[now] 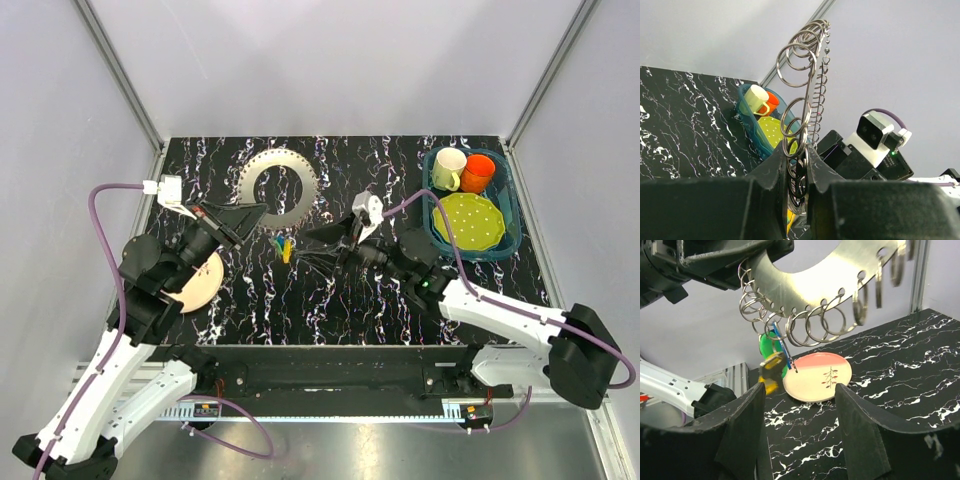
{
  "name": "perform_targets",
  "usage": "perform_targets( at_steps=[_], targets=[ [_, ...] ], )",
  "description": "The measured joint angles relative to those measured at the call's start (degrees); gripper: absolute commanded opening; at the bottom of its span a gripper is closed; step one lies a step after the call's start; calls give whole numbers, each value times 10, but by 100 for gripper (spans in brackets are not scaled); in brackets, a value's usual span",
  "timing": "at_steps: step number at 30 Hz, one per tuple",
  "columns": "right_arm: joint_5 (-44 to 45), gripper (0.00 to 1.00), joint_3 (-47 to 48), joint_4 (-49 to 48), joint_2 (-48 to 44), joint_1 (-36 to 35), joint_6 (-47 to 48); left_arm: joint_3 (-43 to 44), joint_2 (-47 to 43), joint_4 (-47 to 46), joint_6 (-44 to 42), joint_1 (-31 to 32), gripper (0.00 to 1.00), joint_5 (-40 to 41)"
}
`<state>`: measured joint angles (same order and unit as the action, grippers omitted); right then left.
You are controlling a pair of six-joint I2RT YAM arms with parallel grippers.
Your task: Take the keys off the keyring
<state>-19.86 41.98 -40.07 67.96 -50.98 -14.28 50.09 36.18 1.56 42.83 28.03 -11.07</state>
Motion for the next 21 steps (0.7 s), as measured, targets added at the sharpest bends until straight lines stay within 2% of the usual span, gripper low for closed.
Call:
perform_targets(
  at_steps=[11,13,14,15,19,20,21],
  targets=[
    [34,62,24,-49,54,-39,33,-12,5,-28,21,0,0,0],
    [49,59,28,-55,60,-46,40,-15,4,-30,22,0,0,0],
    [60,52,29,-59,62,-50,43,-17,3,-30,23,0,0,1],
    [71,49,29,-61,64,-53,47,-19,1,-30,23,0,0,1],
    [101,44,29,-70,72,-58,61,-21,-4,-30,23,0,0,4],
    [105,40,29,-70,72,-58,64,-21,-5,-29,22,0,0,4],
    [111,31,29,-70,72,-58,68,-21,-5,-29,22,0,0,5]
  ],
)
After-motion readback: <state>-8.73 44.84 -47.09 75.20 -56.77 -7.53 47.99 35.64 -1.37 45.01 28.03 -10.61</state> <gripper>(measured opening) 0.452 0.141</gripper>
